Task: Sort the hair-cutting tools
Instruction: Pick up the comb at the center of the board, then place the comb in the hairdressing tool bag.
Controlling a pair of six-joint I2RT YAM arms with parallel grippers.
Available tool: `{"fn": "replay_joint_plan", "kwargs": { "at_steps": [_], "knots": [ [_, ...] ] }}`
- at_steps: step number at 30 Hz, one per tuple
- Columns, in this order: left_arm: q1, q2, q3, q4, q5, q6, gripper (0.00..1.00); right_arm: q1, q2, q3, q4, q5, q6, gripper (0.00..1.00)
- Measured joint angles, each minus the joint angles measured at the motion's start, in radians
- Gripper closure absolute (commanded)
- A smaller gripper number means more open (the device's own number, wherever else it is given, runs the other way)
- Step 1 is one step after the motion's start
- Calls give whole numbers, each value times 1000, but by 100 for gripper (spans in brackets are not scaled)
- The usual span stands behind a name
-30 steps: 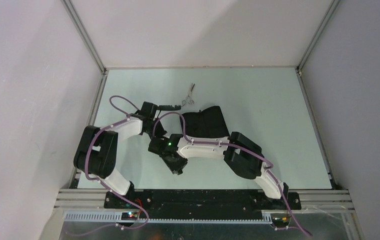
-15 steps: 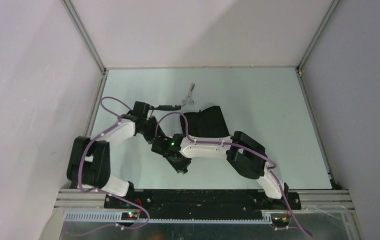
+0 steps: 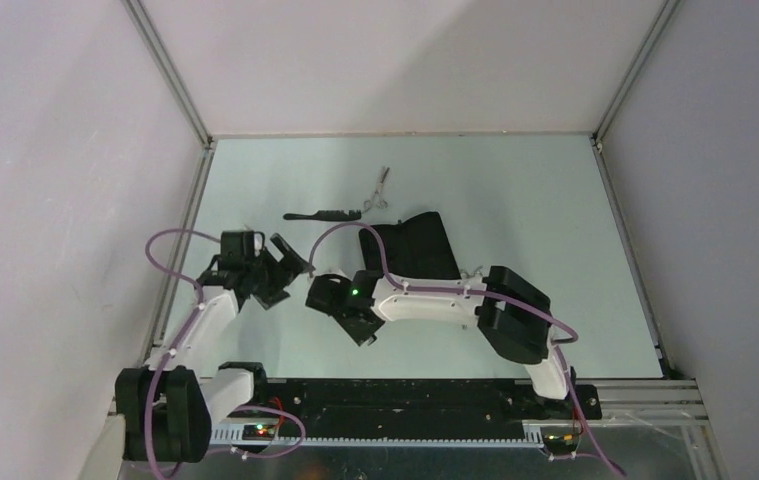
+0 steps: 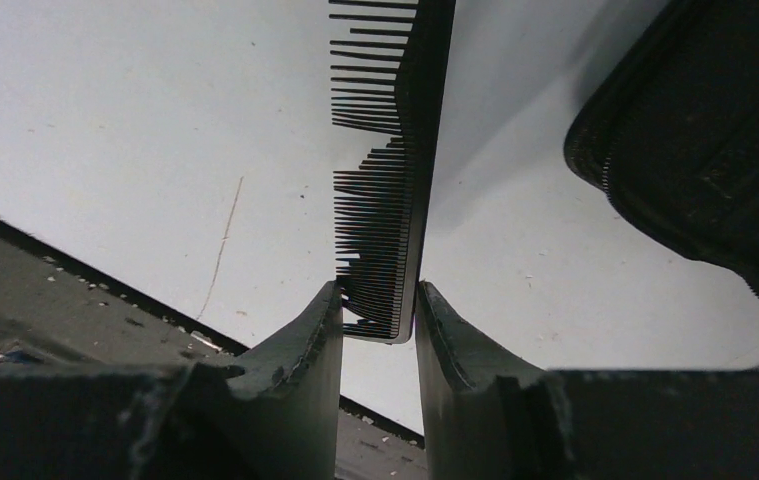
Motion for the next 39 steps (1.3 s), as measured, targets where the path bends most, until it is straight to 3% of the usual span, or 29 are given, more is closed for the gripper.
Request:
{"fn": "replay_joint_plan", "kwargs": {
  "at_steps": [6,13,18,28,39],
  "knots": [
    [0,-61,-163,41,60,-45,0,0,-89,-42,45,24,1,100],
    [0,-181,-180,124,109,-95,0,-6,-137,-72,58,52,9,100],
    [-29,-159,-173,167,114,-129,0,-43,-183,-128,53,72,21,100],
    [-234,52,-24,219,54,-173,5,-202,-342,-316,8,111,36,100],
    [-380,502,284,208,7,-151,28,-340,-502,-444,-16,105,32,100]
  ]
}}
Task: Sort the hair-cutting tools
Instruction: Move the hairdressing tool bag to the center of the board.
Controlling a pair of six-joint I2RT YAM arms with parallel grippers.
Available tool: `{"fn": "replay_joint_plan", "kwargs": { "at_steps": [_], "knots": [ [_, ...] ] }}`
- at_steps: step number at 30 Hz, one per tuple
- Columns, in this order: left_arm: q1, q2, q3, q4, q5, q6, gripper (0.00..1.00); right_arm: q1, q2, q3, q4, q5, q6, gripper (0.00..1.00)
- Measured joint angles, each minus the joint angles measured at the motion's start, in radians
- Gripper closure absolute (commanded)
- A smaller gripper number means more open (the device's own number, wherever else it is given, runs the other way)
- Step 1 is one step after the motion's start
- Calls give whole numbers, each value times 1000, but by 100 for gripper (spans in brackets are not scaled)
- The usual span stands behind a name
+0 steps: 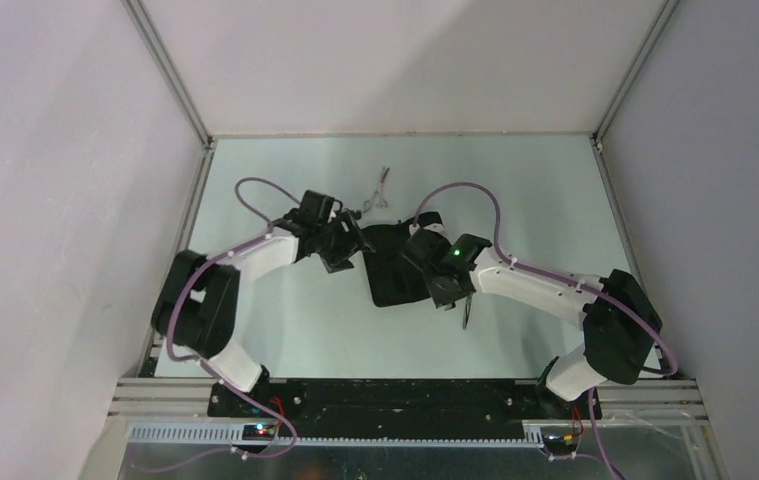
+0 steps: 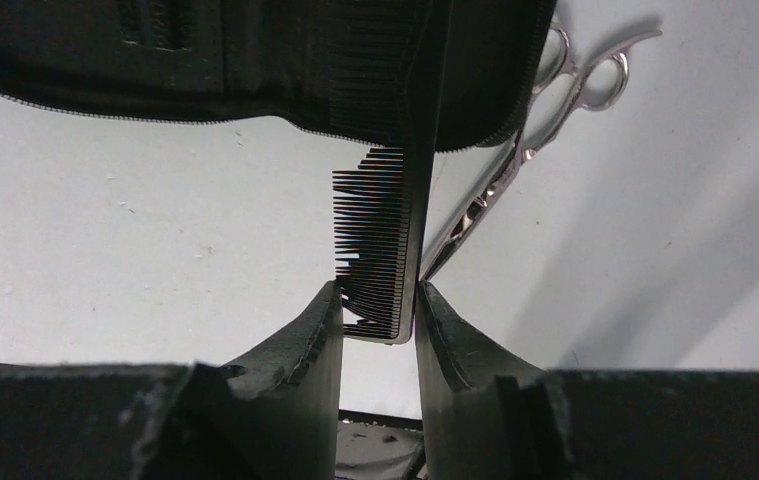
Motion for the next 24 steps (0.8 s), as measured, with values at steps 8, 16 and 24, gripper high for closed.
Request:
{"fn": "replay_joint_plan", "kwargs": {
  "at_steps": [8,16,24],
  "knots": [
    [-56,191,134,-95,-60,35,57,-27,-21,-31,-1,-23,-10,100],
    [-76,224,150,-153,-109,63,95,-35,-30,-34,-2,-61,-24,100],
    [-93,183,146,-224,-154,96,100,-35,-32,-34,-24,-94,-32,100]
  ]
}}
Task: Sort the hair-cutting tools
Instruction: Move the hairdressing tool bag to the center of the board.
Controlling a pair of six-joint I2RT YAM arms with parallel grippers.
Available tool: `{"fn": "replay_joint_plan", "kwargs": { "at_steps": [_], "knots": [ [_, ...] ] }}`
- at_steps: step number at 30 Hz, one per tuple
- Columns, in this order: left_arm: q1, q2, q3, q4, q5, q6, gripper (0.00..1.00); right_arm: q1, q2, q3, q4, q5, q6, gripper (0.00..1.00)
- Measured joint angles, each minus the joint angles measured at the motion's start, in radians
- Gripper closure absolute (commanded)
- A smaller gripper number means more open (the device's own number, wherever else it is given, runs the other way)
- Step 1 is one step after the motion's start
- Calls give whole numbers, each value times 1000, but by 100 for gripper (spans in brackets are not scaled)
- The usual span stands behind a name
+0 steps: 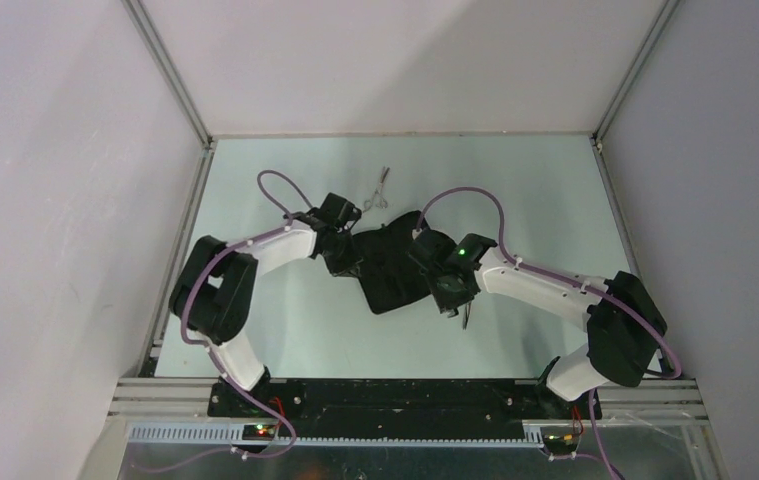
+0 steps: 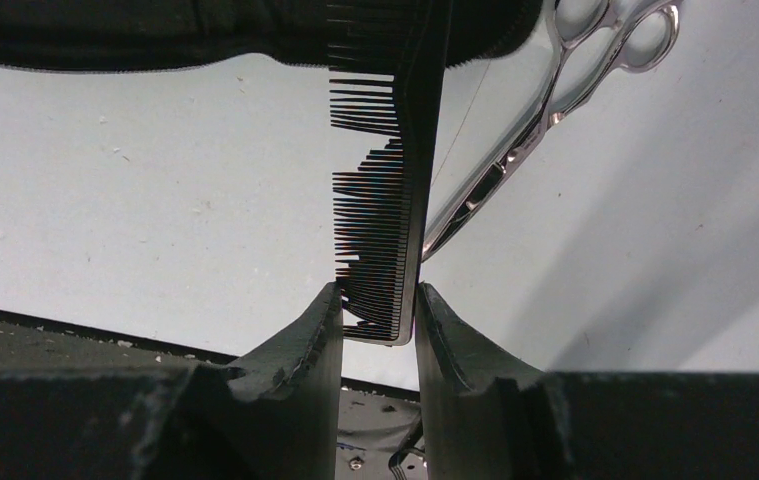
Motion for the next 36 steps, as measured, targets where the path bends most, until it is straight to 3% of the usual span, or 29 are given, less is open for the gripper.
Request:
{"fn": "replay_joint_plan", "kwargs": {
  "at_steps": [15,24,36],
  "knots": [
    [-2,-265,-141,-231,-96,97,100,105,38,1,-74,-69,-5,100],
    [-2,-320,-161,-263,-95,129,100,172,138,60,-103,-114,-30,100],
    [-2,-324,-179,-263,-90,139,100,163,207,100,-108,-134,-45,100]
  ]
}}
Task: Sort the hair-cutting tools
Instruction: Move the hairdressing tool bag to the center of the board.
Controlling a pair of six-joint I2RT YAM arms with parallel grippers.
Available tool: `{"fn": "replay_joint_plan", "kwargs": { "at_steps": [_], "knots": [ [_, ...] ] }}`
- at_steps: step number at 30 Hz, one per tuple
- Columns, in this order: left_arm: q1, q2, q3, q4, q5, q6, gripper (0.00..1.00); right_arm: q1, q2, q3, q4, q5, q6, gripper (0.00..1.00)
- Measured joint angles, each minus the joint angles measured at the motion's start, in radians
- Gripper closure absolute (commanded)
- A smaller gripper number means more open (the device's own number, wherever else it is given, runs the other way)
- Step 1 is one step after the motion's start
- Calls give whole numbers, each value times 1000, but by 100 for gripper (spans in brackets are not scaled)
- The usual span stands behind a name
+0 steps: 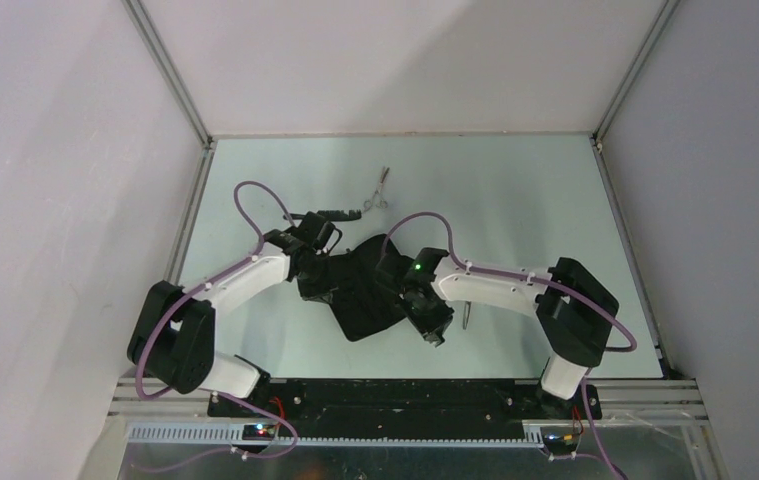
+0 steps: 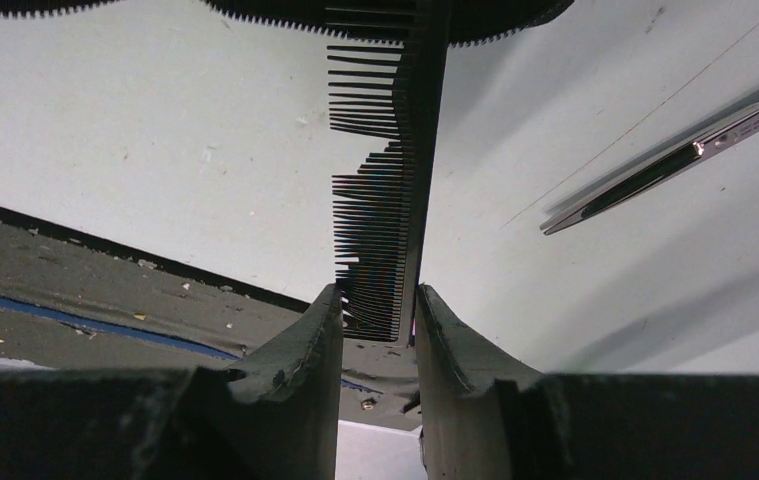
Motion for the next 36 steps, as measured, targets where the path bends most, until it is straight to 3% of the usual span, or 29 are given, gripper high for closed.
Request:
{"fn": "replay_joint_plan", "kwargs": {
  "at_steps": [36],
  "knots": [
    [0,-34,0,-21,0,58,100,-119,154,135,7,61,-72,100]
  ]
}}
